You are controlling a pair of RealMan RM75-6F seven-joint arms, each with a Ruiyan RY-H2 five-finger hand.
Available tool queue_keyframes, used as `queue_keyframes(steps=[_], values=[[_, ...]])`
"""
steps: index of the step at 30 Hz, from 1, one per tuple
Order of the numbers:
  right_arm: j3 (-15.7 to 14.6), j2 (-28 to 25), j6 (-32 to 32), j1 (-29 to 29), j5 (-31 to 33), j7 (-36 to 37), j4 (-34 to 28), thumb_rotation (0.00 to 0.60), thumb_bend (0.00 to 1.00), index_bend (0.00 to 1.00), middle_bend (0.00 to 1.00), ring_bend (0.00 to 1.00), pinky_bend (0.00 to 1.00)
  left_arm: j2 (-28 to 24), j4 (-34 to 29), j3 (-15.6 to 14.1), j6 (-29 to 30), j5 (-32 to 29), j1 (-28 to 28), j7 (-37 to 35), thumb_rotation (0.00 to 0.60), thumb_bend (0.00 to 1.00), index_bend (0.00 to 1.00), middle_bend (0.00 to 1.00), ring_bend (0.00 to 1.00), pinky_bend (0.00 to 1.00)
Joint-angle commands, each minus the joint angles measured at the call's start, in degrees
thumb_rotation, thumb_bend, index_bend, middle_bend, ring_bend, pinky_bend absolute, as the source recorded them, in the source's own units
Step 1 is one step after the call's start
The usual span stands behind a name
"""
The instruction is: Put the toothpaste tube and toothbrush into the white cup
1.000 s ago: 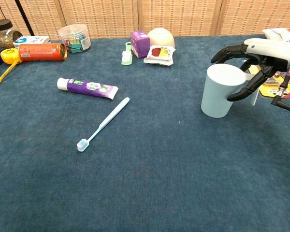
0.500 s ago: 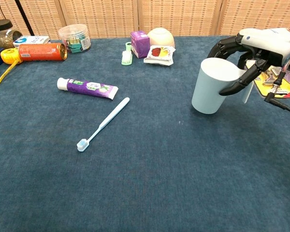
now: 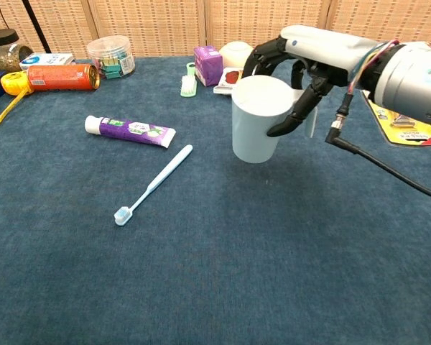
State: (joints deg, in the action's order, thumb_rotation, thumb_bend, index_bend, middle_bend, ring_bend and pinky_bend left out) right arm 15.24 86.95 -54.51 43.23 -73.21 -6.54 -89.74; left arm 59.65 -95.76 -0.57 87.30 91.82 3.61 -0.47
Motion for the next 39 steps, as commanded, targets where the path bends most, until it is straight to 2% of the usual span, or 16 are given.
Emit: queue_keyframes(steps=[1, 16, 28, 39], values=[[0.9, 1.9, 1.1, 2.6, 3.1, -5.7, -1.9, 0.6, 0.06, 0.39, 0.41, 0.26, 0.55, 0.0, 0.0, 0.0, 0.0, 0.1, 0.0, 0.0, 0.6, 0.02, 0.0, 0.0, 0.0, 0.0], [-1.3, 6.5, 0.8, 5.3, 8.9, -14.8, -2.5, 0.6, 0.06, 0.39, 0.41, 0.26, 0.55, -0.3, 0.1, -0.2, -0.2, 0.2, 0.1, -0.7, 0.6, 0.02, 0.0, 0.0, 0.0, 0.0], [-0.1, 7.5, 0.8, 6.2, 12.6, -14.0, -3.0, 0.6, 0.07, 0.4, 0.41, 0.26, 0.55, -0.2, 0.4, -0.1, -0.3, 0.0, 0.2, -1.0, 0.6, 0.02, 0.0, 0.0, 0.0, 0.0], [-0.5, 8.5, 1.4, 7.4, 13.8, -14.0, -2.3, 0.6, 0.07, 0.39, 0.41, 0.26, 0.55, -0.3, 0.0, 0.0, -0.4, -0.3, 0.2, -0.6, 0.6, 0.02, 0.0, 0.0, 0.0, 0.0]])
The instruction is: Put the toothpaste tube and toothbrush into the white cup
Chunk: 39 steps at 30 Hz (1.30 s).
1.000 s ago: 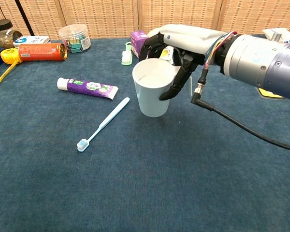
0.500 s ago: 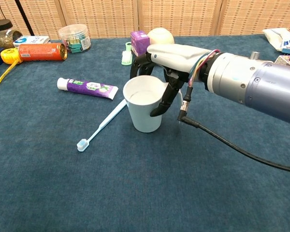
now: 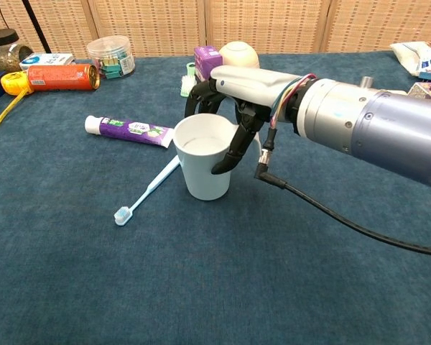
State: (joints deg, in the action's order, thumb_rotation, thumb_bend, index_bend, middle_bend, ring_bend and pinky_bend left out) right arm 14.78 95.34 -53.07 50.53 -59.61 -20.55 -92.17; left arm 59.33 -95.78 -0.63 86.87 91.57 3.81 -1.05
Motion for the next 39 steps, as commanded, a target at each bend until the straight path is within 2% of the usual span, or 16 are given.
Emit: queue_keyframes(steps=[1, 6, 10, 17, 23, 26, 28, 34, 39], values=[[-0.1, 0.0, 0.0, 0.1, 0.1, 0.2, 0.1, 0.6, 0.07, 0.38, 0.41, 0.26, 0.55, -0.1, 0.0, 0.0, 0.0, -0.1, 0.0, -0.1, 0.6, 0.02, 0.0, 0.0, 0.0, 0.0], [-0.5, -1.4, 0.8, 0.0, -0.9, 1.9, -0.4, 0.6, 0.07, 0.27, 0.29, 0.2, 0.54, -0.1, 0.0, 0.0, -0.2, -0.1, 0.0, -0.3, 0.6, 0.02, 0.0, 0.0, 0.0, 0.0], [-0.8, -2.6, 1.3, -0.2, -1.8, 3.2, -1.1, 0.6, 0.07, 0.16, 0.17, 0.1, 0.47, -0.2, -0.1, -0.1, -0.2, 0.0, 0.0, -0.3, 0.6, 0.02, 0.0, 0.0, 0.0, 0.0], [-1.5, -6.1, 1.0, -0.9, -3.4, 3.7, -4.7, 0.6, 0.07, 0.06, 0.04, 0.01, 0.39, -0.3, -0.3, -0.1, -0.2, -0.1, 0.0, -0.2, 0.6, 0.02, 0.0, 0.0, 0.0, 0.0], [-1.3, -15.2, -2.1, -3.9, -7.2, 5.6, -12.5, 0.6, 0.05, 0.0, 0.0, 0.0, 0.27, -0.3, -0.2, -0.1, -0.5, -0.3, 0.2, -0.2, 0.6, 0.02, 0.0, 0.0, 0.0, 0.0], [-2.3, -20.8, -4.6, -7.2, -11.9, 9.6, -14.2, 0.6, 0.03, 0.0, 0.0, 0.0, 0.12, -0.4, 0.0, -0.1, -0.7, 0.0, 0.4, -0.5, 0.6, 0.02, 0.0, 0.0, 0.0, 0.0], [-3.6, -24.0, -7.5, -9.8, -16.6, 13.0, -13.2, 0.6, 0.03, 0.0, 0.0, 0.0, 0.05, -0.6, 0.4, -0.2, -1.0, 0.7, 0.8, -0.5, 0.6, 0.02, 0.0, 0.0, 0.0, 0.0], [-8.4, -28.2, -18.7, -17.5, -28.3, 21.2, -4.2, 0.6, 0.03, 0.0, 0.0, 0.0, 0.01, 0.2, 3.1, 0.3, -2.5, 1.8, 2.7, -2.3, 0.6, 0.02, 0.0, 0.0, 0.0, 0.0], [-11.3, -29.3, -27.0, -23.8, -31.8, 26.9, 4.8, 0.6, 0.03, 0.0, 0.0, 0.0, 0.01, 1.2, 6.4, 0.5, -4.1, 3.3, 4.9, -4.7, 0.6, 0.02, 0.0, 0.0, 0.0, 0.0]])
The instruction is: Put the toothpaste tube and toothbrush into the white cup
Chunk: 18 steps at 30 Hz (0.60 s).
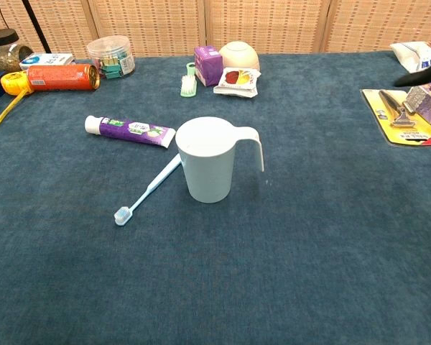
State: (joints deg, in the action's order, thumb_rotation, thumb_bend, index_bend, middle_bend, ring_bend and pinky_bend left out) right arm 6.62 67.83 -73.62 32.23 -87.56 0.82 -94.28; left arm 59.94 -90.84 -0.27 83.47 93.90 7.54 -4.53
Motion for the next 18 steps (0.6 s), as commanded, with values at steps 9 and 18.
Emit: queue_keyframes(steps=[9, 18], values=[[-6.5, 0.3, -16.3, -16.2, -2.7, 11.6, 15.4, 0.6, 0.0, 0.0, 0.0, 0.0, 0.0, 6.9, 14.4, 0.8, 4.5, 12.8, 7.1, -8.4, 0.6, 0.05, 0.0, 0.0, 0.0, 0.0], [-7.5, 3.0, -19.6, -21.5, -2.9, 14.4, 17.8, 0.6, 0.0, 0.0, 0.0, 0.0, 0.0, 15.4, 27.6, 0.4, 6.8, 19.4, 13.4, -9.0, 0.6, 0.07, 0.0, 0.0, 0.0, 0.0]])
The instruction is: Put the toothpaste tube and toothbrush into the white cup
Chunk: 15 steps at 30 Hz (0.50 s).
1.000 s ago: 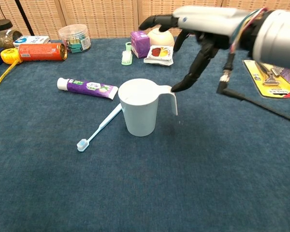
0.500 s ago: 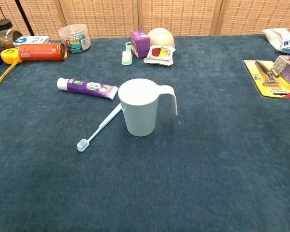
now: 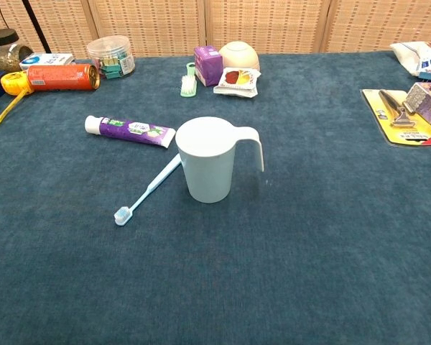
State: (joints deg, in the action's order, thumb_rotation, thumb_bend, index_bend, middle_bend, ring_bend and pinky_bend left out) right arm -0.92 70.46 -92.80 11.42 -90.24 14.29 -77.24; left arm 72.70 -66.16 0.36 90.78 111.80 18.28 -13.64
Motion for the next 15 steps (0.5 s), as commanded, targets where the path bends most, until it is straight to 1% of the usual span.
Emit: queue_keyframes(steps=[1, 3, 6, 7, 8, 10, 15], values=[[0.1, 0.4, -0.6, -0.8, -0.4, 1.3, 1.0, 0.6, 0.0, 0.0, 0.0, 0.0, 0.0, 2.8, 2.8, -0.2, -1.3, 1.2, 3.1, 0.6, 0.6, 0.07, 0.0, 0.0, 0.0, 0.0], [0.4, 0.3, -0.7, -1.0, -0.5, 2.0, 1.3, 0.6, 0.0, 0.0, 0.0, 0.0, 0.0, 2.9, 1.9, -0.1, -3.0, 0.1, 3.9, 1.5, 0.6, 0.07, 0.0, 0.0, 0.0, 0.0], [0.9, 0.2, -0.6, -1.2, -0.4, 3.0, 1.7, 0.6, 0.0, 0.0, 0.0, 0.0, 0.0, 2.7, -1.5, 0.9, -8.1, -3.6, 5.4, 3.6, 0.6, 0.07, 0.0, 0.0, 0.0, 0.0], [1.0, 0.1, -0.3, -1.3, -0.3, 3.4, 1.9, 0.6, 0.0, 0.0, 0.0, 0.0, 0.0, 2.6, -3.3, 1.3, -10.7, -5.2, 6.3, 4.0, 0.6, 0.07, 0.0, 0.0, 0.0, 0.0], [1.1, 0.1, -0.2, -1.3, -0.3, 3.6, 2.0, 0.6, 0.0, 0.0, 0.0, 0.0, 0.0, 2.5, -4.0, 1.5, -11.7, -5.9, 6.7, 4.2, 0.6, 0.07, 0.0, 0.0, 0.0, 0.0], [1.3, 0.1, 0.1, -1.4, -0.4, 4.1, 2.2, 0.6, 0.0, 0.0, 0.0, 0.0, 0.0, 2.8, -6.4, 2.7, -16.2, -8.8, 8.8, 5.9, 0.6, 0.07, 0.0, 0.0, 0.0, 0.0], [1.5, 0.1, 0.3, -1.6, -1.2, 4.4, 2.2, 0.6, 0.0, 0.0, 0.0, 0.0, 0.0, 4.3, -9.7, 5.7, -25.0, -15.0, 13.2, 9.6, 0.6, 0.08, 0.0, 0.0, 0.0, 0.0]])
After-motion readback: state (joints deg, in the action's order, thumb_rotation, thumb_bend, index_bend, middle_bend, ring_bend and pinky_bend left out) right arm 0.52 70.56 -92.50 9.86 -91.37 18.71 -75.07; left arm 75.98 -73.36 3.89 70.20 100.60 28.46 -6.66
